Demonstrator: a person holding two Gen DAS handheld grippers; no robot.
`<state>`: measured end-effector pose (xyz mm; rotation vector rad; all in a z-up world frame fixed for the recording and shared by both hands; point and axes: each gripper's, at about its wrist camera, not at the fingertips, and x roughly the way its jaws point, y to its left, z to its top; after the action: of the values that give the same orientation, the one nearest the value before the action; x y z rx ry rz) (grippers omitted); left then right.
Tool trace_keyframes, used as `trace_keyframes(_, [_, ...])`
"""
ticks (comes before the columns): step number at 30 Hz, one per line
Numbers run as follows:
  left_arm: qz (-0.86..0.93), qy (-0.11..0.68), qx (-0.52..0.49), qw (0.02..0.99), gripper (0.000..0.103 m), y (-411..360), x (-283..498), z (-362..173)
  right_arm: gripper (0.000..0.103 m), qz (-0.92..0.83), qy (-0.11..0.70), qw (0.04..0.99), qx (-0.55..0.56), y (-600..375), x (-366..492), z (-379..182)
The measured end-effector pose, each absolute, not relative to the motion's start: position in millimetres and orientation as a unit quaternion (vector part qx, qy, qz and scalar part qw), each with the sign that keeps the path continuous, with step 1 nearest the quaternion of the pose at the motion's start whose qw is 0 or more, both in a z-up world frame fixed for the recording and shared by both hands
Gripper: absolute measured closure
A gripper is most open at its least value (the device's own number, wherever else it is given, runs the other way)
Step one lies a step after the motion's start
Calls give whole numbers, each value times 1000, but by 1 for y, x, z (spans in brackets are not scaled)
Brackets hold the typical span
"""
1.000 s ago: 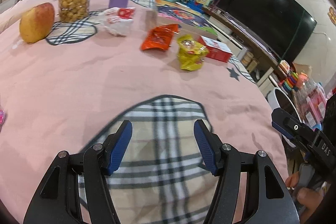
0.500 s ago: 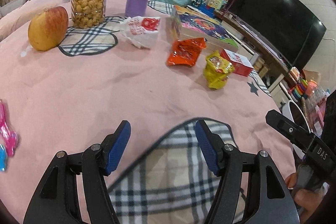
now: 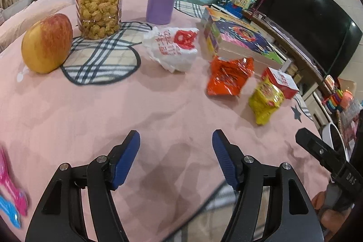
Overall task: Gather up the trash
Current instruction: 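Move both tools back over the table toward the remaining wrappers, then grasp the white plastic bag with the left tool while the right tool grasps the yellow snack bag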
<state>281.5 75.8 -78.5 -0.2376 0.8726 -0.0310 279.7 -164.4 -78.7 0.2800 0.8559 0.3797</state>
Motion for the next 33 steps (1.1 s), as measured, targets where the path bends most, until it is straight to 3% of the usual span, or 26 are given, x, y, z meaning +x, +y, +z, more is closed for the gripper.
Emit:
trace_keyframes(19, [-1, 400, -108, 910, 28, 78, 359, -71, 17, 182, 429, 872, 149, -152, 327, -95])
trace_keyframes(24, [7, 394, -108, 913, 29, 78, 368, -75, 18, 184, 430, 871, 150, -150, 332, -96])
trace_keyframes(25, [6, 394, -109, 913, 33, 79, 369, -76, 19, 185, 429, 871, 151, -150, 333, -96])
trace_keyframes(27, [3, 396, -108, 912, 47, 78, 371, -78, 35, 188, 429, 870, 152, -149, 334, -96])
trace_keyframes(30, [-1, 394, -98, 914, 55, 76, 370, -79, 65, 191, 441, 863, 154, -148, 336, -101])
trace_keyframes(33, [-4, 391, -92, 916, 63, 75, 367, -76, 76, 193, 444, 861, 155, -149, 333, -103])
